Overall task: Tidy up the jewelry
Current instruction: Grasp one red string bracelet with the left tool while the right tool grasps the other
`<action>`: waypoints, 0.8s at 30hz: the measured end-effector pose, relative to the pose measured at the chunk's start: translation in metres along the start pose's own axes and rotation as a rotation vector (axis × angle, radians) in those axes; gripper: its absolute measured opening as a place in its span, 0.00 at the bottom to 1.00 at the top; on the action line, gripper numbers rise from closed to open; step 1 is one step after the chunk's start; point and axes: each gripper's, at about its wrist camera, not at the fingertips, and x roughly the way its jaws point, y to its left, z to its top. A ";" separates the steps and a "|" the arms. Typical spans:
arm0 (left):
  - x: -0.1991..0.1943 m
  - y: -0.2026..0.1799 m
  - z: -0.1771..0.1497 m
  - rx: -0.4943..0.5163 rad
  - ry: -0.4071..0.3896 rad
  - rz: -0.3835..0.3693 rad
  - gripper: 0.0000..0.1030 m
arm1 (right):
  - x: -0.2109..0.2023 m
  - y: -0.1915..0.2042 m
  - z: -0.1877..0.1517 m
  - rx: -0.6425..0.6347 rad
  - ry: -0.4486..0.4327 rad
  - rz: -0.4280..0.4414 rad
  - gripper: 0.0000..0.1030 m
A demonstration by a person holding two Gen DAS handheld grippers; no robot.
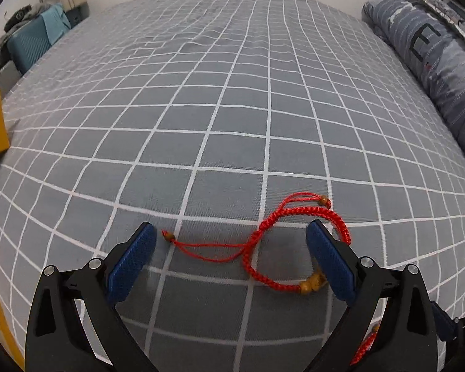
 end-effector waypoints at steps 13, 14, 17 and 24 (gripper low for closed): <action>-0.004 0.003 0.007 0.024 0.018 0.020 0.08 | -0.004 -0.019 0.004 0.085 0.002 -0.004 0.15; -0.003 0.003 0.009 0.029 0.023 0.018 0.05 | -0.004 -0.019 0.004 0.081 0.003 -0.008 0.07; -0.006 0.003 0.010 0.038 0.016 0.015 0.05 | -0.006 -0.020 0.005 0.088 -0.002 -0.001 0.03; -0.016 0.008 0.014 0.018 0.007 -0.009 0.05 | -0.016 -0.024 0.008 0.107 -0.027 0.010 0.03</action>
